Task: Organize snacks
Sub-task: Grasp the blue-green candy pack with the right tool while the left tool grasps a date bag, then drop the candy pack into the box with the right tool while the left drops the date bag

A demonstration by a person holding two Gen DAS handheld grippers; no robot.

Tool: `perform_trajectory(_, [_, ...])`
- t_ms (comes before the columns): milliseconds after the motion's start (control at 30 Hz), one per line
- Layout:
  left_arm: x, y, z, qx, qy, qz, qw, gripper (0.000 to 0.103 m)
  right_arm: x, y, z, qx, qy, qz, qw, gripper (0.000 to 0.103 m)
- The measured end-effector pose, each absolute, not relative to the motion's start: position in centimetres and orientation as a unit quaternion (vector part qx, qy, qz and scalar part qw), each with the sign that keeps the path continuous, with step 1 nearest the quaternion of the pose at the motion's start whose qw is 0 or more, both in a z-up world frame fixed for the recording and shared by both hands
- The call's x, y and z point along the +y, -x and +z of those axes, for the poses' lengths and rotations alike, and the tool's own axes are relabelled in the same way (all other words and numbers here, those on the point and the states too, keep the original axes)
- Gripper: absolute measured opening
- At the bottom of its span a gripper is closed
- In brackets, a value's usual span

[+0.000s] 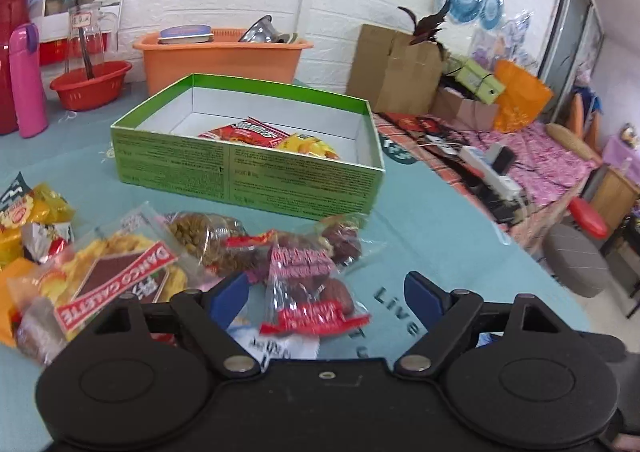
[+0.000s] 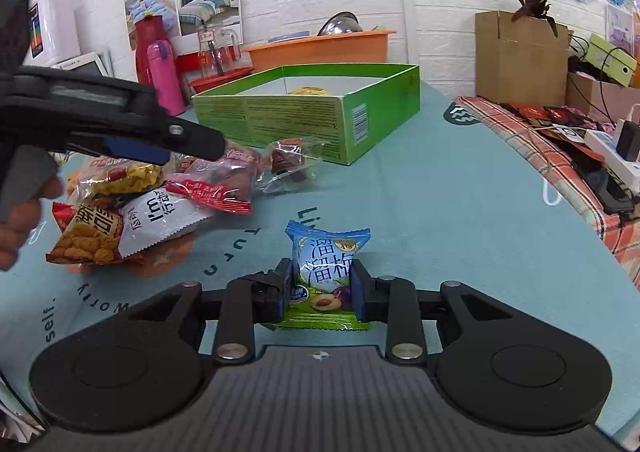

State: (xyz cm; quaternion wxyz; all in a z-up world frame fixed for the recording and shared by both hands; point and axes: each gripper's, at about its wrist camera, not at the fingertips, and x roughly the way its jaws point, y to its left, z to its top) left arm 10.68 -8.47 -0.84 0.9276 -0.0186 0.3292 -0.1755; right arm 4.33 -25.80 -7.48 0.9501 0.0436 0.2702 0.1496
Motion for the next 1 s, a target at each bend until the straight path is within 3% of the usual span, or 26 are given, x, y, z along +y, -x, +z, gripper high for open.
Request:
perform_trajectory(200, [-9.9,-13.8,-2.7,0.363,0.001,-0.151,0.919,0.103,-26.3,-4.5,-7.6,0.268,-0.053,0.155,0.95,0.053])
perform_trajectory(233, [-9.8,-14.0,-3.0,0.368,0.0,-0.152,0.917,0.087,-26.3,-4.5,-7.6,0.267,-0.053,0.156,0.949,0.053])
perform_trajectory(267, [-9.9,-14.0,-3.2,0.369,-0.006,-0.147,0.918,0.079,-26.3,-4.6,-7.7,0.267,-0.054,0.157,0.949,0.054])
perform_trajectory(300, [-9.8,-13.9,-3.3,0.367,-0.012,-0.145,0.919,0.077,-26.3,-4.7,-7.7,0.266,-0.054,0.158,0.949,0.054])
perform_trajectory(400, [-9.8,-13.8,-3.2,0.367,-0.01,-0.148,0.918,0.077,-26.3,-5.0,-7.7,0.264,-0.056,0.158,0.95,0.054])
perform_trajectory(500, [-10.1,-13.9,-3.4,0.367,-0.017,-0.148,0.918,0.089,-26.1,-5.2,-7.8,0.262,-0.057,0.156,0.951,0.054])
perform_trajectory(733, [-10.4,-13.6,-3.6,0.366,-0.035,-0.162,0.916,0.077,-25.9,-5.2,-7.8,0.26,-0.05,0.154,0.952,0.051])
perform_trajectory(1000, [-8.0,-11.2,0.3,0.336,0.024,-0.213,0.917,0.076,-24.9,-5.8,-5.2,0.236,-0.045,0.185,0.953,0.049])
